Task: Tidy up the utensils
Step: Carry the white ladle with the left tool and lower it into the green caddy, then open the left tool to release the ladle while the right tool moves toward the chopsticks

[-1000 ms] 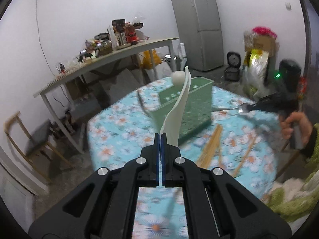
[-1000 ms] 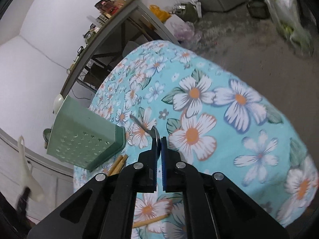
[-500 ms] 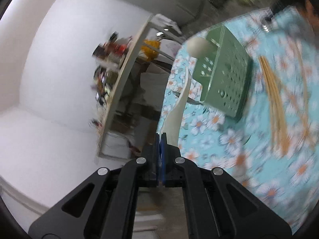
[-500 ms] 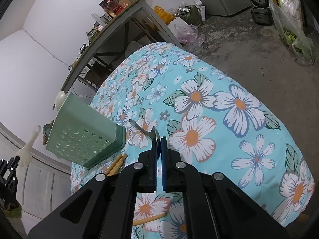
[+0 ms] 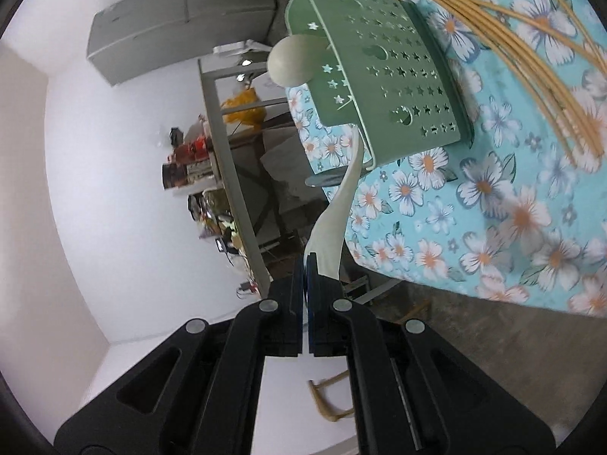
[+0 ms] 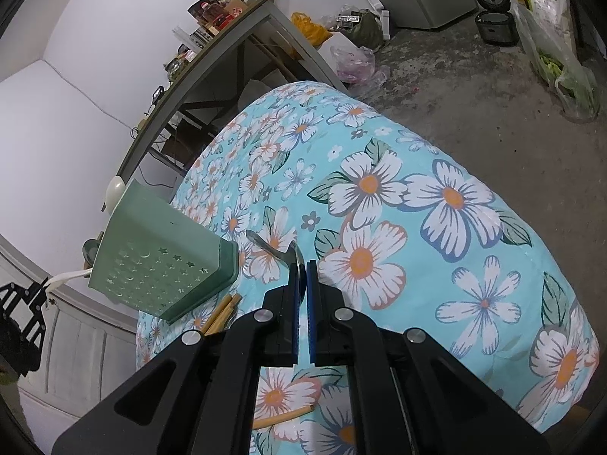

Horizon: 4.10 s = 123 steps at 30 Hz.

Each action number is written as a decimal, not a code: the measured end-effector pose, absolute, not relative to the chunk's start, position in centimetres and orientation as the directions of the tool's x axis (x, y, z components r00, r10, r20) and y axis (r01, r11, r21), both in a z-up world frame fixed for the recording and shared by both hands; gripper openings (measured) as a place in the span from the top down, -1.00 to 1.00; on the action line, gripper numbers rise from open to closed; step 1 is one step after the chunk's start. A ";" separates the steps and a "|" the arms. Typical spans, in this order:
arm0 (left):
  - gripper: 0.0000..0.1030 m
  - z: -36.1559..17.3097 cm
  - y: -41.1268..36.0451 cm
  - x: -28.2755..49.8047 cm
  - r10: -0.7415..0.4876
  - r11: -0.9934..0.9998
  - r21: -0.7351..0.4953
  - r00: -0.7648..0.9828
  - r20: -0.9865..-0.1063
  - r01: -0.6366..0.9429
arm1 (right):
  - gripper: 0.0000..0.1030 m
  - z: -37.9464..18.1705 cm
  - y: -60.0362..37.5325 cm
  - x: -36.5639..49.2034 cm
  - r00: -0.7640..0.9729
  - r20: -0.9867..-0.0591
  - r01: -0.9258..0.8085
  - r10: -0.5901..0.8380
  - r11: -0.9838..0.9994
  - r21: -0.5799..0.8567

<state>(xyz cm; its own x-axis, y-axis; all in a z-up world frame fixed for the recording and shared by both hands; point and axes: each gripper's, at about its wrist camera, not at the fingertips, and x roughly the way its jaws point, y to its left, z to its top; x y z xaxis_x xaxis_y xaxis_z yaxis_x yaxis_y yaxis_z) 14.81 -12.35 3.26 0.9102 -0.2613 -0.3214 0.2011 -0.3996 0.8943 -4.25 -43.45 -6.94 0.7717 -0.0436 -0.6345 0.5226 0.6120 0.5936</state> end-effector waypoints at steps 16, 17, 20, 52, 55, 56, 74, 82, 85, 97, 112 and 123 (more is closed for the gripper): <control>0.38 3.1 -15.1 15.2 -0.320 -0.520 0.844 0.886 -0.336 0.132 | 0.93 -7.3 -43.7 -4.5 0.773 -0.633 0.528 -0.044 0.599 0.602; 0.35 3.2 -15.2 15.0 -0.324 -0.512 0.848 0.883 -0.338 0.137 | 0.93 -7.3 -43.7 -4.5 0.773 -0.632 0.527 -0.045 0.600 0.602; 0.31 3.8 -15.1 14.9 -0.328 -0.469 0.867 0.879 -0.347 0.167 | 0.93 -7.3 -43.7 -4.6 0.775 -0.630 0.526 -0.049 0.602 0.600; 0.01 2.4 -6.6 14.4 -0.601 0.685 -0.030 0.541 -0.589 0.728 | 0.95 7.9 -41.6 -6.4 0.811 -0.455 0.512 -0.367 0.823 0.248; 0.01 1.7 -6.2 14.4 -0.607 0.692 -0.061 0.534 -0.588 0.720 | 0.95 10.8 -41.4 -6.2 0.835 -0.401 0.487 -0.376 0.844 0.223; 0.01 1.5 -6.1 14.3 -0.607 0.695 -0.068 0.535 -0.588 0.715 | 0.95 11.8 -41.2 -6.1 0.844 -0.382 0.478 -0.377 0.852 0.214; 0.01 0.2 -3.8 16.1 -0.597 0.733 -0.134 0.536 -0.597 0.667 | 0.95 15.7 -37.2 2.0 0.903 -0.386 0.270 -0.189 0.948 0.168; 0.01 -0.3 -3.5 16.4 -0.601 0.733 -0.150 0.529 -0.599 0.663 | 0.95 13.6 -36.4 5.3 0.869 -0.469 0.252 -0.157 0.957 0.147; 0.01 -0.5 -3.4 16.5 -0.602 0.734 -0.156 0.527 -0.600 0.661 | 0.95 12.6 -36.4 6.6 0.853 -0.502 0.249 -0.142 0.956 0.153; 0.01 -0.6 -3.4 16.2 -0.604 0.731 -0.159 0.521 -0.603 0.664 | 0.94 10.5 -35.4 8.8 0.830 -0.550 0.224 -0.098 0.960 0.166; 0.01 -0.7 -3.2 15.6 -0.613 0.724 -0.170 0.510 -0.604 0.669 | 0.55 8.5 -37.7 2.4 0.813 -0.577 0.299 -0.075 0.905 0.302; -0.01 -2.7 -3.2 15.3 -0.620 0.701 -0.185 0.459 -0.637 0.689 | 0.50 -2.8 -38.0 -3.8 0.657 -0.742 0.450 0.134 0.720 0.528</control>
<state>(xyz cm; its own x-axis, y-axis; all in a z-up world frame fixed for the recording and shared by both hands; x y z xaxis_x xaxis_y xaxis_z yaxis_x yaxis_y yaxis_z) 15.29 -3.15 -2.66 0.4590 -0.6196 -0.6367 0.6891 0.7007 -0.1851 -3.79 -38.00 -2.82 0.6571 0.1340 -0.7418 0.4496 0.7202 0.5284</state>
